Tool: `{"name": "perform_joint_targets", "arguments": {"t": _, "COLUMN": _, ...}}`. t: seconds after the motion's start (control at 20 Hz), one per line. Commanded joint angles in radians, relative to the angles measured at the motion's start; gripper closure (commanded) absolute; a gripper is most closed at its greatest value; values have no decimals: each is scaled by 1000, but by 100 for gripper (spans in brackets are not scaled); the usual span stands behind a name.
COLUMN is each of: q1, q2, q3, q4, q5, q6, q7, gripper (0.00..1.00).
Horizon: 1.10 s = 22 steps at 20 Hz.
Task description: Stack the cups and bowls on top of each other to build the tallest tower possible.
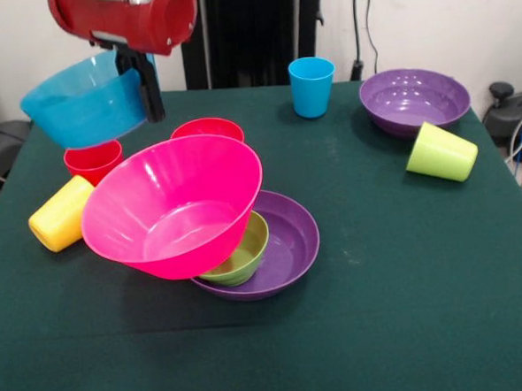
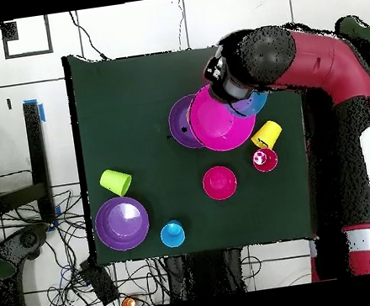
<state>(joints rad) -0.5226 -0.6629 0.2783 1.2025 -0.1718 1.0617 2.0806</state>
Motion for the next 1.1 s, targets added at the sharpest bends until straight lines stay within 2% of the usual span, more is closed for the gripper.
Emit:
{"name": "perform_joint_targets", "arguments": {"t": 0.05, "q1": 22, "q2": 83, "q3": 91, "q4": -39, "q5": -68, "q6": -60, "q7": -191, "gripper": 100}}
{"name": "perform_joint_targets", "arguments": {"t": 0.4, "q1": 43, "q2": 117, "q3": 95, "q4": -68, "q5": -49, "q6": -72, "q7": -144, "gripper": 100}}
{"name": "perform_joint_targets", "arguments": {"t": 1.1, "q1": 86, "q2": 121, "q3": 77, "q4": -90, "q5": -16, "q6": -40, "q7": -68, "gripper": 100}}
